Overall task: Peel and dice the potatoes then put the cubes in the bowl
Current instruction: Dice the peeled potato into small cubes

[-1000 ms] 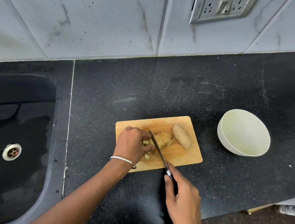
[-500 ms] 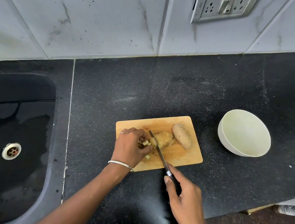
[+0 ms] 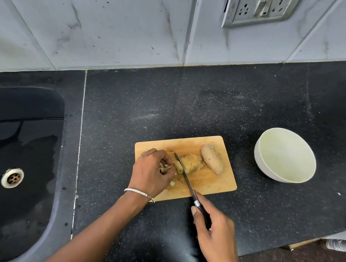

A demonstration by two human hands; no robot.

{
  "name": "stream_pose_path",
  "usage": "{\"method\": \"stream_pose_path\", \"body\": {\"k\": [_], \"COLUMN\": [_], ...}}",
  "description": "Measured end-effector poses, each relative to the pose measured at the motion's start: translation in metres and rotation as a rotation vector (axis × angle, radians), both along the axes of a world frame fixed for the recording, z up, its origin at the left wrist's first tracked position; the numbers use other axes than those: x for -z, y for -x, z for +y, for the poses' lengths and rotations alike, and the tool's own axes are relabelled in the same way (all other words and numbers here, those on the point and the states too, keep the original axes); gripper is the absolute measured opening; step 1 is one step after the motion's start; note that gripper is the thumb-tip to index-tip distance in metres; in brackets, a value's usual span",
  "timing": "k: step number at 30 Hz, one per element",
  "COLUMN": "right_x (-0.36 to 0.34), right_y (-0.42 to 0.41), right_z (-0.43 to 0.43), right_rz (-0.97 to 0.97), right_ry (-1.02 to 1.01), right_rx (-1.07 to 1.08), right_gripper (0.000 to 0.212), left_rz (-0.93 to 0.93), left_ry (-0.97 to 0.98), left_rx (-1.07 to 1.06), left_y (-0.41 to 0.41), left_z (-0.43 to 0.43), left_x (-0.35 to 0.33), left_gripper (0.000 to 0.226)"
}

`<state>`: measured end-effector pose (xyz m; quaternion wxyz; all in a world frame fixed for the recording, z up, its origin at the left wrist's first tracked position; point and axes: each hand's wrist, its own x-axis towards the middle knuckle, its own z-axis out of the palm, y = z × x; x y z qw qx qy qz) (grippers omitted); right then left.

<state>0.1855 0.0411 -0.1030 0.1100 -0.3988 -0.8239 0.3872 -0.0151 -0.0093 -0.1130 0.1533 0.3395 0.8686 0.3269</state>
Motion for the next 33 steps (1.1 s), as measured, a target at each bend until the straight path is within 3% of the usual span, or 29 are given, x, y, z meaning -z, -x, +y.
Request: {"method": "stream_pose_path", "body": {"k": [20,26,33], "right_x": [0.003,-0.002,-0.001], "right_y": [-0.002,-0.001,-0.002], "right_z": [0.001,0.001,0.0], "right_rz": [0.021,0.026,0.03], "right_ry": [-0.006,-0.003,-0.012], "right_rx": [-0.004,-0.016,-0.005], "right_gripper": [0.038,0.038,0.039], "left_rz": [0.058,0.123,0.094], "left_ry": [-0.059,0.022,0.07], "left_rx": [0.045,0.035,0.0], "left_y": [0.006,-0.001,-0.002], "left_z": [0.001,0.006,0.009], "left_x": [-0.007,-0.006,0.002], "left_gripper": [0.031,0.007,0.01]}}
